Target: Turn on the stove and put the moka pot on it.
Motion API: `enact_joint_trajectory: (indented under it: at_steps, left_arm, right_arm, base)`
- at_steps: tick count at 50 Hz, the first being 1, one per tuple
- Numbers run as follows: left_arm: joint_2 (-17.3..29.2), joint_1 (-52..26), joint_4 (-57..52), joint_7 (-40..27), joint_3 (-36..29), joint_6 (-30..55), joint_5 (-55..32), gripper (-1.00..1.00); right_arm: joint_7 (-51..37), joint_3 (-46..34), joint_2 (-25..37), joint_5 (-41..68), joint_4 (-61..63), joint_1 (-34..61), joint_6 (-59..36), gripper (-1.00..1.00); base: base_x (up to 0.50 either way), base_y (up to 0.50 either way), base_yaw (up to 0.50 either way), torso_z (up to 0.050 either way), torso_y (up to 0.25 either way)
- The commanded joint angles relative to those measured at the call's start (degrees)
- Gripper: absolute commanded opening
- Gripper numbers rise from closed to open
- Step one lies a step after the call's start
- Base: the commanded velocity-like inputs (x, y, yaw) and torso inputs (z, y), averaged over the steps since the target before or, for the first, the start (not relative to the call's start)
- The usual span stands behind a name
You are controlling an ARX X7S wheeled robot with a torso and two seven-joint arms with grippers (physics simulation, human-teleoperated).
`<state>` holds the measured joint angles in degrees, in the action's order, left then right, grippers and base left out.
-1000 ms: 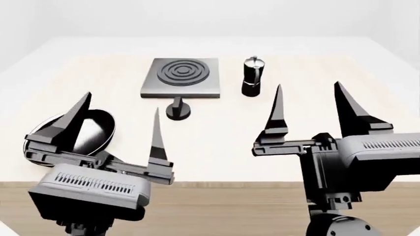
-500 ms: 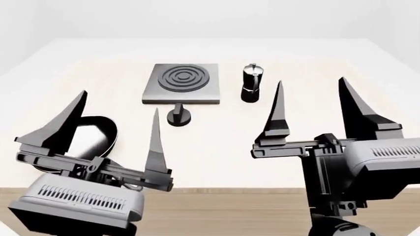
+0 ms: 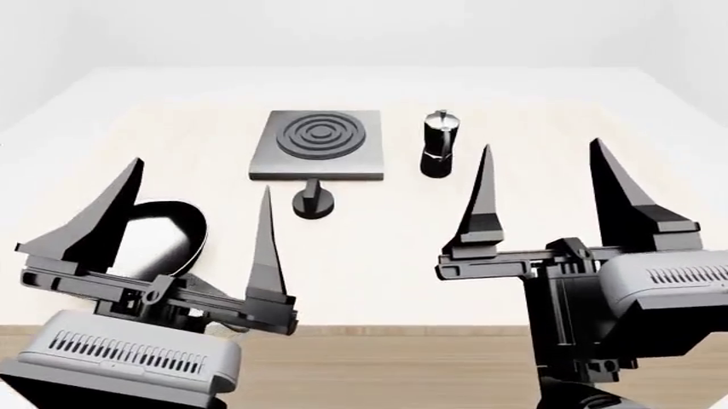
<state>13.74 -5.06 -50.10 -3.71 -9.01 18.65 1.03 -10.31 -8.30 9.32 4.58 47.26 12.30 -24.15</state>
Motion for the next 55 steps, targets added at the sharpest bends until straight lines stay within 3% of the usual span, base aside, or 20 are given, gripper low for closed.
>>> enact_joint_trajectory:
  at_steps: [1,22,35,55]
  left_arm:
    - [0.6,0.4,0.4,-0.8,-0.2,-0.8,-0.4,1.00]
    - [1.4,0.4,0.5,-2.1,-0.8,-0.6,-0.9,1.00]
    - [1.6,0.4,0.2,-3.0,-1.1,-0.7,-1.1,1.00]
    - [2.4,0.6,-0.1,-4.1,-1.2,-0.6,-1.7,1.00]
  right_arm:
    - [-0.8,-0.9,0.6,-0.5,-1.1,-1.2,2.3,1.00]
    - [-1.4,-1.0,1.5,1.2,-0.8,-0.6,0.7,1.00]
    - [-1.2,-0.5,1.2,3.7,-3.1,-3.3,5.1,1.00]
    - [-1.9,-1.2,2.1,4.0,-3.3,-3.3,5.7,1.00]
  base:
    - [0.00,0.25,0.00,0.000,0.000]
    - [0.00,0.31,0.00,0.000,0.000]
    - [0.01,0.00,0.00,0.000,0.000]
    - [0.27,-0.11,0.00,0.000,0.000]
